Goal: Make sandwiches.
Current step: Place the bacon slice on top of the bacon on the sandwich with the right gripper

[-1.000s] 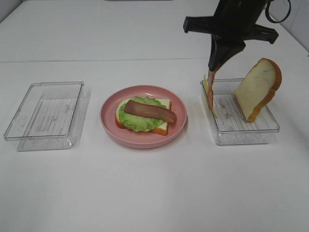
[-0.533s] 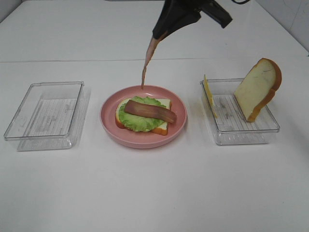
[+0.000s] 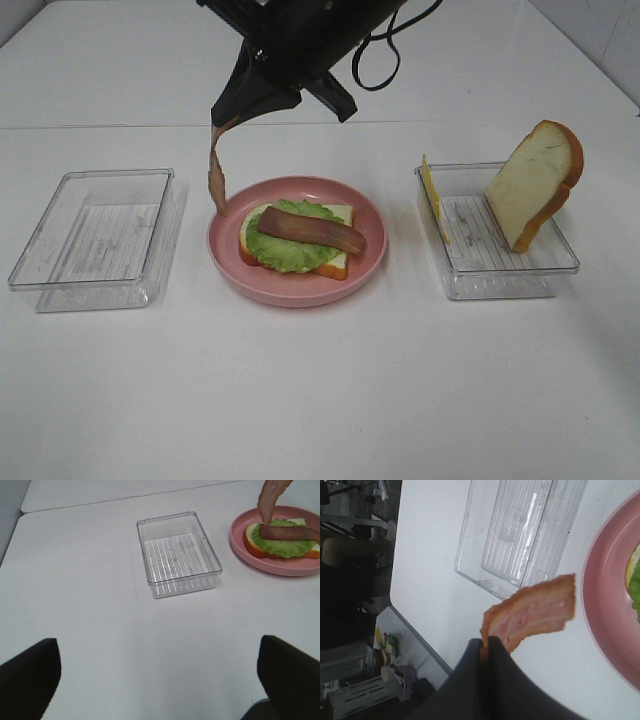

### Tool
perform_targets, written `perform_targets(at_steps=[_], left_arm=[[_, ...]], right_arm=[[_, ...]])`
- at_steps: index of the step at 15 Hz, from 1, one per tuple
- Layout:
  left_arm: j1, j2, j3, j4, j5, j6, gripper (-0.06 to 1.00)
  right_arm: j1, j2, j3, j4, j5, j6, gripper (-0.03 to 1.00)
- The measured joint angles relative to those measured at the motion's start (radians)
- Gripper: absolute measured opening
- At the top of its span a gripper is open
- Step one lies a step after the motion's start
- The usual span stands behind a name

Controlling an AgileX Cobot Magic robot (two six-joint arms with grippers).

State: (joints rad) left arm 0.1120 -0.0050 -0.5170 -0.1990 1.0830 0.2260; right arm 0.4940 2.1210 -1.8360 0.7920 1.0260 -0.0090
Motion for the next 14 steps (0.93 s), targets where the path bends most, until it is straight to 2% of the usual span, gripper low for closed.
perform_targets(at_steps=[7, 12, 14], left_arm=[[0.000, 0.000, 0.000, 0.000, 0.000, 0.000, 0.99], [0.000, 0.000, 0.000, 0.000, 0.000, 0.000, 0.99], [0.000, 0.000, 0.000, 0.000, 0.000, 0.000, 0.99]], right_arm=[[0.000, 0.121, 0.000, 0.056, -0.072, -0.074, 0.02], [-0.001, 0.149, 0.000, 0.049, -0.095, -0.099, 0.02], [-0.001, 0.149, 0.000, 0.014, -0.095, -0.100, 0.02]])
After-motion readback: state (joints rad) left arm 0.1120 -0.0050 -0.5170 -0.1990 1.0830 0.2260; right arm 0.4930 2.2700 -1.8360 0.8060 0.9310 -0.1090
